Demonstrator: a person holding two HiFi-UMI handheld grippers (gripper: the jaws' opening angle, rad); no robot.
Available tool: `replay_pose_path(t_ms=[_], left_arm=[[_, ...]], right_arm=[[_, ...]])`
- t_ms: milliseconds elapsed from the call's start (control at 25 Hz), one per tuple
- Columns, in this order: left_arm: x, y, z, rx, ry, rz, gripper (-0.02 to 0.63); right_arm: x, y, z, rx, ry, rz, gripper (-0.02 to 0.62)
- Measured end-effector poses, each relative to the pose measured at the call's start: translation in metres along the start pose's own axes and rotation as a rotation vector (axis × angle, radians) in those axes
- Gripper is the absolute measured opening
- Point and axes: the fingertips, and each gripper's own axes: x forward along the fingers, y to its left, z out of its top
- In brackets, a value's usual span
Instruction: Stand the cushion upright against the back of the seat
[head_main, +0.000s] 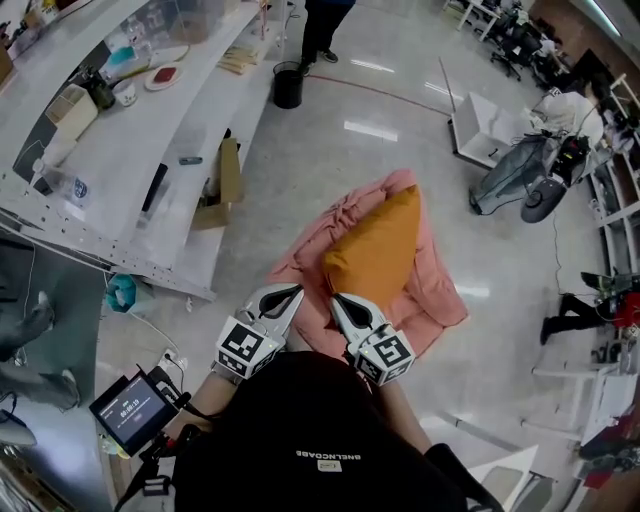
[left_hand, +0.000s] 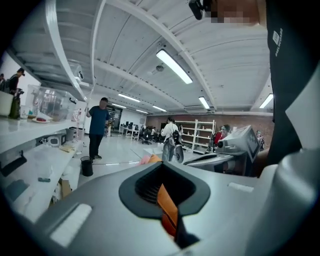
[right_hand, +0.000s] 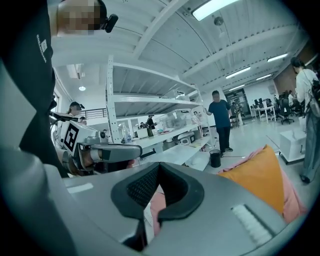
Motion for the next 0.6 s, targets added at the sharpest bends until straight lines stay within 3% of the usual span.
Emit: replay_pose_path(t_ms=[120,200,440,600], left_arm=[[0.0040,-0.0046,-0.0039,0.084,0.014,0.007,0.017],[0.0046,-0.0070,-0.0039,0.098,0.008,0.004,0.014],[0.0041,-0.0113,0.0034,-0.011,0.002,-0.046,0.018],[0.0043,-0.0088,0.0055,-0.020,-0.002,-0.033,0.020]], right_arm=[[-0.0014,-0.0021,-0.0007,0.005,-0.001,-0.009,0.003],[-0.0026,-0.0043,0.0004,0.015,-0.004,-0.021,0.003],[-0.0051,-0.0077,0.0027,0.018,-0.014,-0.028,0.003],[-0.0066,-0.0086,0.0038,0.009,-0.014,-0.031,0.003]])
